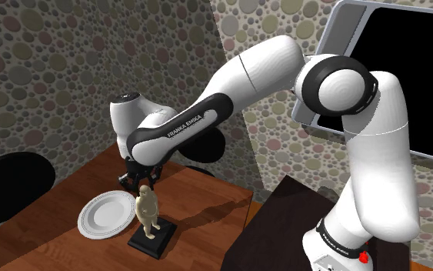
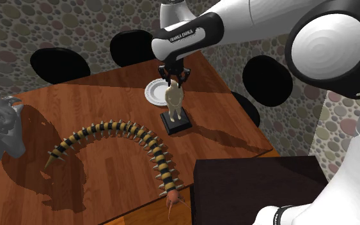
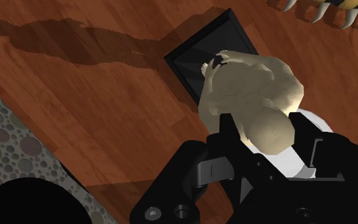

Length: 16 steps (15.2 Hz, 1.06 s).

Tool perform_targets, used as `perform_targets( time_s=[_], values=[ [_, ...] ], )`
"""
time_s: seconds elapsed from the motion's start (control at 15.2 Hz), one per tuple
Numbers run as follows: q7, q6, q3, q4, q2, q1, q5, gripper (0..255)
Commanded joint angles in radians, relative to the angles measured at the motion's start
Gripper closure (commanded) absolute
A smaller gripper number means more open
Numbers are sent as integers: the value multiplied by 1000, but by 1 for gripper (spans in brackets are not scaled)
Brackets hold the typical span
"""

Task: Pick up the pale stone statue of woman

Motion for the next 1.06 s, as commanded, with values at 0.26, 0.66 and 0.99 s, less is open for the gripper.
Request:
perform_targets(
  time_s=[0.26,0.66,0.99],
  values=[
    [-8,-55,11,17,-41,-7,17,255],
    [-16,-118,21,43,-80,-13,33,255],
    [-20,-152,25,60,-98,-15,41,255]
  ],
)
